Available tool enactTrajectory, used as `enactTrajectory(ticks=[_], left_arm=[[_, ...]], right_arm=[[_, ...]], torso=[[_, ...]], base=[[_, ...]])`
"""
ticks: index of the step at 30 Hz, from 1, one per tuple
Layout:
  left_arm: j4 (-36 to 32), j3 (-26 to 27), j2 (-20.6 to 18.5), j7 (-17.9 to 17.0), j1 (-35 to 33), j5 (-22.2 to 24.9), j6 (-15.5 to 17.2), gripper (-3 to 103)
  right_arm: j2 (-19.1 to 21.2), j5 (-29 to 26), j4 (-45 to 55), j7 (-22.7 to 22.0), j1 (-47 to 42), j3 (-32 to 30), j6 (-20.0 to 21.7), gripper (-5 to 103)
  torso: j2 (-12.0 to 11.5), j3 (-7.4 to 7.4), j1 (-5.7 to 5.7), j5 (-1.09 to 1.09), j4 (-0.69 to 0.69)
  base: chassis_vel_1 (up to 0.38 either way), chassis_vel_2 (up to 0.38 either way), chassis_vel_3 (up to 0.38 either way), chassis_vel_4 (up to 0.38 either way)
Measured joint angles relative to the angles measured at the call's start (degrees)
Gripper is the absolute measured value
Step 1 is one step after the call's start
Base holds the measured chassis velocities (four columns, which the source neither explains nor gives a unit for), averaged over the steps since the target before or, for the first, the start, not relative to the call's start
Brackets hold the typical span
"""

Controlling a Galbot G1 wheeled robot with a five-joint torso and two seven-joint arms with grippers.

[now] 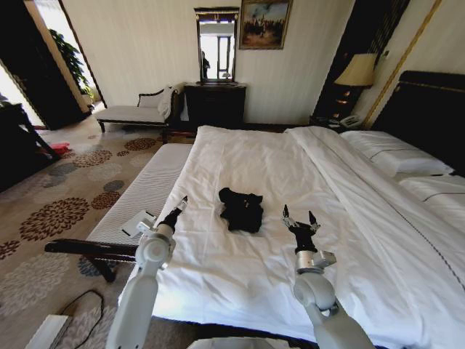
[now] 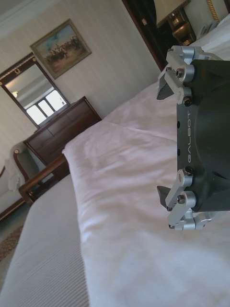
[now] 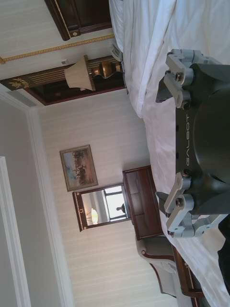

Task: Fold the clothes on the bed.

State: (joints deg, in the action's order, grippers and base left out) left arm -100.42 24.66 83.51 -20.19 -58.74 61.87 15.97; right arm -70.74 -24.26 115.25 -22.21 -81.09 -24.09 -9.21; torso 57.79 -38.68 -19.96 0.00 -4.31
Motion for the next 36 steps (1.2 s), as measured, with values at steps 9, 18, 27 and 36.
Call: enactTrajectory(ticks=[9, 18, 27, 36], left_arm=[[9.3, -4.5, 6.6, -0.1, 6.8, -2.4, 0.4, 100], [16.2, -7.3, 8.6, 1.5, 12.6, -3.1, -0.8, 100], [15.8, -9.6, 8.5, 2.4, 12.2, -10.4, -1.4, 100], [11.8, -17.9, -9.6, 9.6, 12.5, -41.8, -6.9, 100]], right_arm=[[0.0, 0.3, -2.1, -0.1, 0.7, 0.5, -0.1, 100], [-0.3, 0.8, -3.6, -0.1, 0.9, 0.2, -0.9, 100], [-0.4, 1.3, -3.9, -0.1, 0.7, 0.0, -1.3, 100], [-0.7, 2.0, -4.8, 0.0, 0.7, 0.6, -1.8, 100]], torso=[[0.0, 0.01, 0.00, 0.01, 0.00], [0.0, 0.01, 0.00, 0.00, -0.01], [0.0, 0.01, 0.00, -0.01, 0.01], [0.0, 0.01, 0.01, -0.03, 0.02]], base=[[0.000, 0.000, 0.000, 0.000], [0.000, 0.000, 0.000, 0.000], [0.000, 0.000, 0.000, 0.000], [0.000, 0.000, 0.000, 0.000]])
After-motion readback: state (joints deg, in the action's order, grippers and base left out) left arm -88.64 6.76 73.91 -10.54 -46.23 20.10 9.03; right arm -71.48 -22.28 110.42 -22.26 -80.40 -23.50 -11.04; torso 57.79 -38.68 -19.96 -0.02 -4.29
